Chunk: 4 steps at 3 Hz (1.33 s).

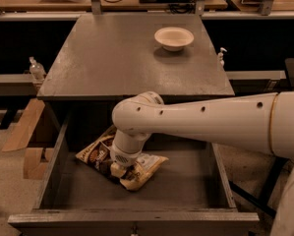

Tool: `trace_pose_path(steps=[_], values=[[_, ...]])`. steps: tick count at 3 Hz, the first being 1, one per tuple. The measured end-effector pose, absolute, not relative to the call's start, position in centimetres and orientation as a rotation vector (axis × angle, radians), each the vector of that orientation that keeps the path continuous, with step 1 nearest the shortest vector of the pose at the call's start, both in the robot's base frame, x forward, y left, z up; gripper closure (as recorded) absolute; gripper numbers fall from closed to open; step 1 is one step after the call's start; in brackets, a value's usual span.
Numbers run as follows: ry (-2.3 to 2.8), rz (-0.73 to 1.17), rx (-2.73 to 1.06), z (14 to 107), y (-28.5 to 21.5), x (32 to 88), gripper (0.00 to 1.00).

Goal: Pick brown chip bag from top drawer and place on counter

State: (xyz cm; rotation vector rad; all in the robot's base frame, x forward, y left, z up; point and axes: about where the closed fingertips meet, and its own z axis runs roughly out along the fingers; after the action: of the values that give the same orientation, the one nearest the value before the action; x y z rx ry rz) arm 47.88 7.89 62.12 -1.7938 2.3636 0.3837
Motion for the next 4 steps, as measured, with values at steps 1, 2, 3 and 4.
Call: trace_pose_path(steps=[1, 2, 3, 4], values=[[2.364, 0.384, -1.794, 62.1, 7.9, 47.9, 1.00], [2.364, 0.384, -1.794, 62.2, 7.9, 47.9, 1.00], [2.363, 0.384, -1.794, 62.2, 7.9, 47.9, 1.00], [2.306, 0.353, -1.783, 67.1, 5.2, 47.1, 1.00]])
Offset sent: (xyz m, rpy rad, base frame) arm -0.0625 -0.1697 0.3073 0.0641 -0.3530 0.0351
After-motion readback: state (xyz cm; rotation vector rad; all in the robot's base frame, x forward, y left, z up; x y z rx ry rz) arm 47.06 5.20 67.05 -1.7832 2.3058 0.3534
